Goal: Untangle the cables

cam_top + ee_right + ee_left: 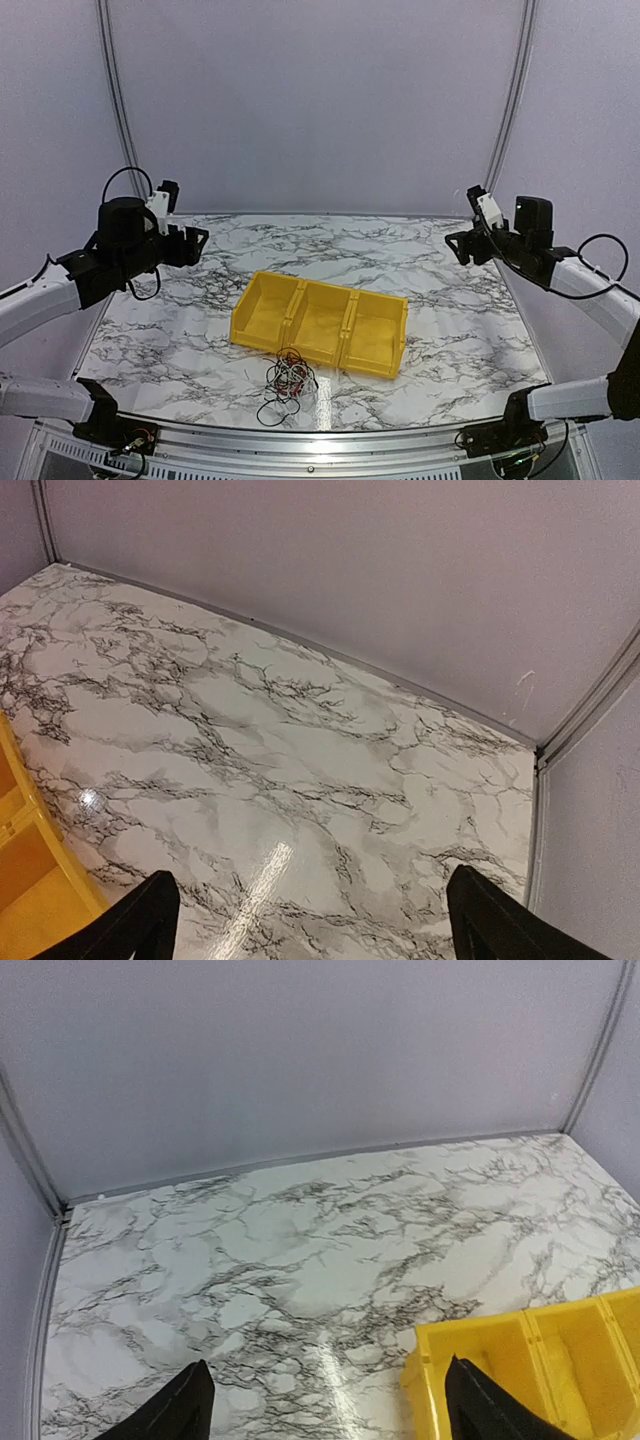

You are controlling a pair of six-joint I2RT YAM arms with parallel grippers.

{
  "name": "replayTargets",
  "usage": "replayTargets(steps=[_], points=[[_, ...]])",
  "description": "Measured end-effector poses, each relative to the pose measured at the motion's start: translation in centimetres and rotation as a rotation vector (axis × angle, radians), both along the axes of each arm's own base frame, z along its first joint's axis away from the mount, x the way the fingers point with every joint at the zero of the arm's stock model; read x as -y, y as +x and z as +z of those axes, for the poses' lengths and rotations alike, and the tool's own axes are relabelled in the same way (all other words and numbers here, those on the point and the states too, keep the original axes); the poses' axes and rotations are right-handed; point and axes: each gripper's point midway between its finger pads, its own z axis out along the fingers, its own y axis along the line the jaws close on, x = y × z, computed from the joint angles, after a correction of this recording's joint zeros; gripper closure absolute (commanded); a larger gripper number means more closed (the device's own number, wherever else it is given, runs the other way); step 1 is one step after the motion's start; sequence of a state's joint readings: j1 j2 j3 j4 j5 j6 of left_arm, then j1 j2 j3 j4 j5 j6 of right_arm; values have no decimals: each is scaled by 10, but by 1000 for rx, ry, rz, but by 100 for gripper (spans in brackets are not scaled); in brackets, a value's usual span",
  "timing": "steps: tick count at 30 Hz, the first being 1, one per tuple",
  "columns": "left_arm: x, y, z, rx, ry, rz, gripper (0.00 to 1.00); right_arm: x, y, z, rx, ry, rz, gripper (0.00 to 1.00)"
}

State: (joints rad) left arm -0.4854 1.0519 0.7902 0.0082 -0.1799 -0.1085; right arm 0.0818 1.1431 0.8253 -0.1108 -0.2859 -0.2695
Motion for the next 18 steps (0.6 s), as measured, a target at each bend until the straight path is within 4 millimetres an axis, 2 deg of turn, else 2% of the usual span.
replayTargets(steps=[5,8,11,13,15,18], points=[[62,-27,-15,-64,14,-199,16,-10,3,-1,7,4,21,2],[95,-50,-22,-101,11,-310,19,-18,1,-4,0,-11,71,7],[124,-76,-33,-151,11,-406,23,-33,-5,-9,-25,-33,165,17],[140,-91,-43,-188,17,-456,30,-46,-11,-9,-39,-44,236,25],[155,-107,-56,-235,26,-500,36,-66,-20,-7,-52,-57,335,32],[171,-125,-76,-305,35,-538,40,-102,-38,-2,-54,-83,491,36]])
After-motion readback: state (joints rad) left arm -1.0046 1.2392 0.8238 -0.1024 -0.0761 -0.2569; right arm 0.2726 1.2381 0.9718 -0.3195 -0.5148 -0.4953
